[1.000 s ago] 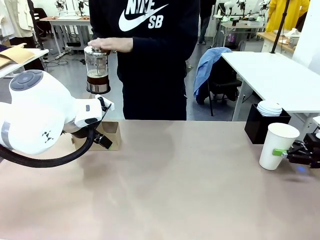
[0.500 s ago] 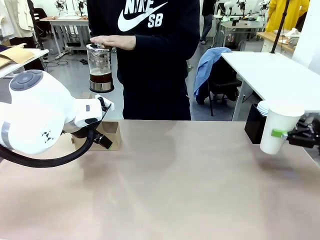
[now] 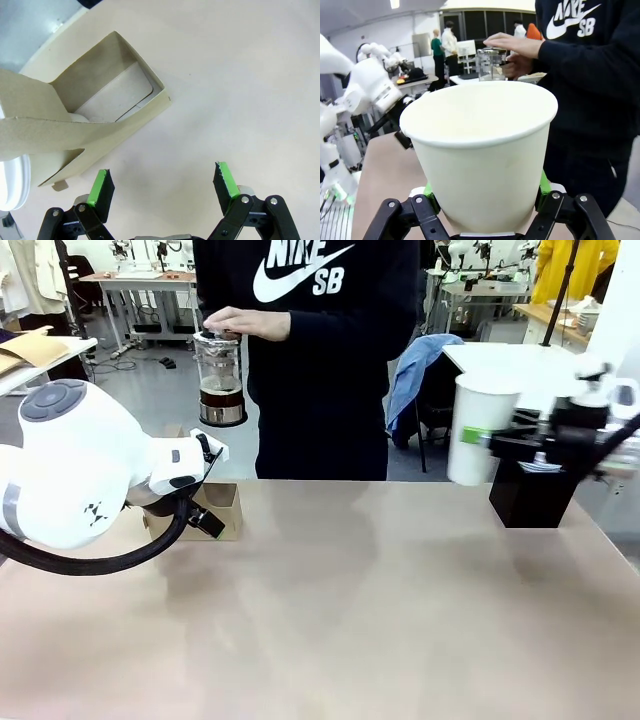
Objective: Pour a drink into a cup and package it in a carrier.
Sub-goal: Pick up the 600 ml Paper Cup and place it in the middle top area of the table.
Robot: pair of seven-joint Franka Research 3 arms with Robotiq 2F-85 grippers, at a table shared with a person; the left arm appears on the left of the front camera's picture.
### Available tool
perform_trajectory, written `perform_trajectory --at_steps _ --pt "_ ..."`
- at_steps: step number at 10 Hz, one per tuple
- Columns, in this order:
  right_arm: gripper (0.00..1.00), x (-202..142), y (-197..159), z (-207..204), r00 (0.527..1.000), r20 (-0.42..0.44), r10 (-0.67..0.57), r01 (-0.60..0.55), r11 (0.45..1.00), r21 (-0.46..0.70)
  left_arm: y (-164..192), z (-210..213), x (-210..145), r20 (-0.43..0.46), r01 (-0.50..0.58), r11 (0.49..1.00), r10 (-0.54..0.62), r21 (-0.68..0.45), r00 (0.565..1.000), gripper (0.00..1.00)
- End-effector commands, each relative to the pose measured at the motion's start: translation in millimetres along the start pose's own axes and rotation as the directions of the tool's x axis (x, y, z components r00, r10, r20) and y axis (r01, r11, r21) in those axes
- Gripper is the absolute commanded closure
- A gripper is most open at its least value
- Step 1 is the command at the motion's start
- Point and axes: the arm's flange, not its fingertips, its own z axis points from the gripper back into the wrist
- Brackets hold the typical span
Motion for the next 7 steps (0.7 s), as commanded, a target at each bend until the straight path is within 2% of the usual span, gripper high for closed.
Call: perform_trajectory --at_steps 1,4,7 --pt "0.19 -18 -31 -56 1.000 0.007 -0.015 0.016 0.999 -0.051 1 0 0 0.001 -0.003 1.000 0.003 -0.001 1.000 0.00" --pt "0.19 -70 -61 -105 0.998 0.063 -0.022 0.028 0.996 -0.091 1 0 0 0.001 -0.003 1.000 0.003 -0.001 1.000 0.00" --pt "0.19 -111 -80 -114 0.999 0.039 0.000 0.004 0.993 -0.116 1 0 0 0.001 -0.003 1.000 0.003 -0.001 1.000 0.00"
